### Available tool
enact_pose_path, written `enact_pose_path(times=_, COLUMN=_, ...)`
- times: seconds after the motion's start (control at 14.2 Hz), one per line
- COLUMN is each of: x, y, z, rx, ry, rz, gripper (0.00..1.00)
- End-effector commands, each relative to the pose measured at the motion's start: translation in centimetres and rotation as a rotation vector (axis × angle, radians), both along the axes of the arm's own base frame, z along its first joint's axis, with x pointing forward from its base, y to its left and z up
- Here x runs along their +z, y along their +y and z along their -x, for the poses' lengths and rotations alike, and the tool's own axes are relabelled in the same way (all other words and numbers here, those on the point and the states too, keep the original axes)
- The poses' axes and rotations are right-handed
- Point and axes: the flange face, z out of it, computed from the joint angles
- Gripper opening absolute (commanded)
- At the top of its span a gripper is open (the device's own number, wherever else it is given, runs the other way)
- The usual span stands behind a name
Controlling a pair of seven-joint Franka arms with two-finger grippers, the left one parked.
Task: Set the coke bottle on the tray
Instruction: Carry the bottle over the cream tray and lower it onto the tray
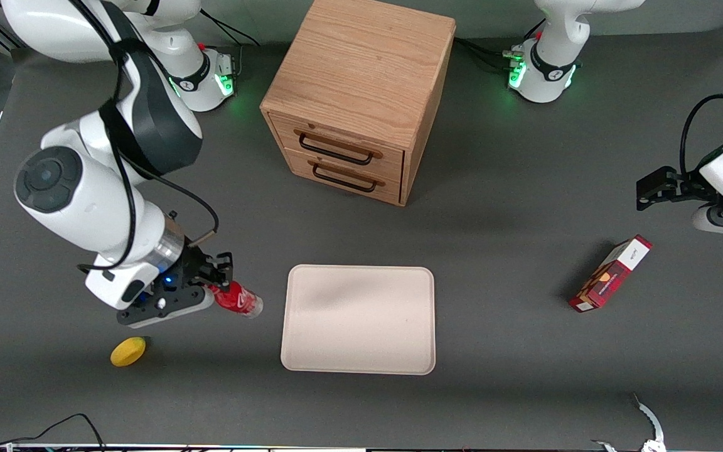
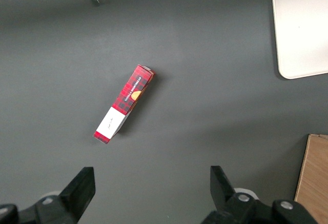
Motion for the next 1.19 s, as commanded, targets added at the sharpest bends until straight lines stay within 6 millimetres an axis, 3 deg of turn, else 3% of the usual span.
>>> enact_pose_path(times=0.0, x=-1.1, y=2.1, z=-2.0, rx=0.023, ry=-0.067, rz=-0.003, gripper=0.0)
enact_pose_path(times=0.21, x=-4.2, y=4.4, z=-3.0, rx=0.035, ry=-0.134, rz=0.015, gripper=0.0)
enact_pose_path(times=0.49, x=-10.3, y=5.9, z=-4.4, rx=0.039, ry=-0.159, rz=0.009, gripper=0.0)
enact_pose_path(times=0.77, x=-14.9, y=6.9, z=-4.7, rx=0.048, ry=-0.144, rz=0.008, gripper=0.0)
enact_pose_path(times=1.12, x=-17.6, y=7.4, z=-4.6, rx=0.053, ry=-0.121, rz=0.013, gripper=0.0)
